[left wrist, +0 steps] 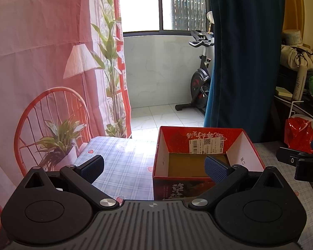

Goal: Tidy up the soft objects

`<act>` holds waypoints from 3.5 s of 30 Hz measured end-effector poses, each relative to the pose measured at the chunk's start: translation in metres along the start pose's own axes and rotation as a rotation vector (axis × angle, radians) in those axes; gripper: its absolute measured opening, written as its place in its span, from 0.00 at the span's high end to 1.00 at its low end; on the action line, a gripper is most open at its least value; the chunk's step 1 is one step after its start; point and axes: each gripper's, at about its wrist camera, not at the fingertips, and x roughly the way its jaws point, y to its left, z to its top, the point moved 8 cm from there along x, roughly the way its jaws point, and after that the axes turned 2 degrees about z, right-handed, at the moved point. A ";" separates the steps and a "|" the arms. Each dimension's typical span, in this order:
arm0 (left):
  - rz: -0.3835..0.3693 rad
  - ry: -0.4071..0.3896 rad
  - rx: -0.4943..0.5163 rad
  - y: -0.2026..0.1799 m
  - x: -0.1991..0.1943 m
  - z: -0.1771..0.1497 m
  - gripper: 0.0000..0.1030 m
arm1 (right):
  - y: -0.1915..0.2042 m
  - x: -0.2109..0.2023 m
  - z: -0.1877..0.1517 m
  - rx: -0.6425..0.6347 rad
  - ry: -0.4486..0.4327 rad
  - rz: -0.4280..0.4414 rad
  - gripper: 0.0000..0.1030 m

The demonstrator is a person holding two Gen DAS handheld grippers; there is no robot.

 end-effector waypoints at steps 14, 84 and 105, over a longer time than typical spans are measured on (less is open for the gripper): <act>-0.003 -0.001 -0.007 0.000 0.000 -0.001 0.00 | -0.001 0.001 -0.001 0.006 -0.006 0.003 0.00; -0.038 0.174 -0.054 0.032 0.074 -0.094 0.00 | 0.026 0.047 -0.090 0.046 0.099 0.118 0.01; -0.219 0.336 -0.164 0.033 0.106 -0.155 0.16 | 0.073 0.073 -0.154 -0.025 0.360 0.238 0.58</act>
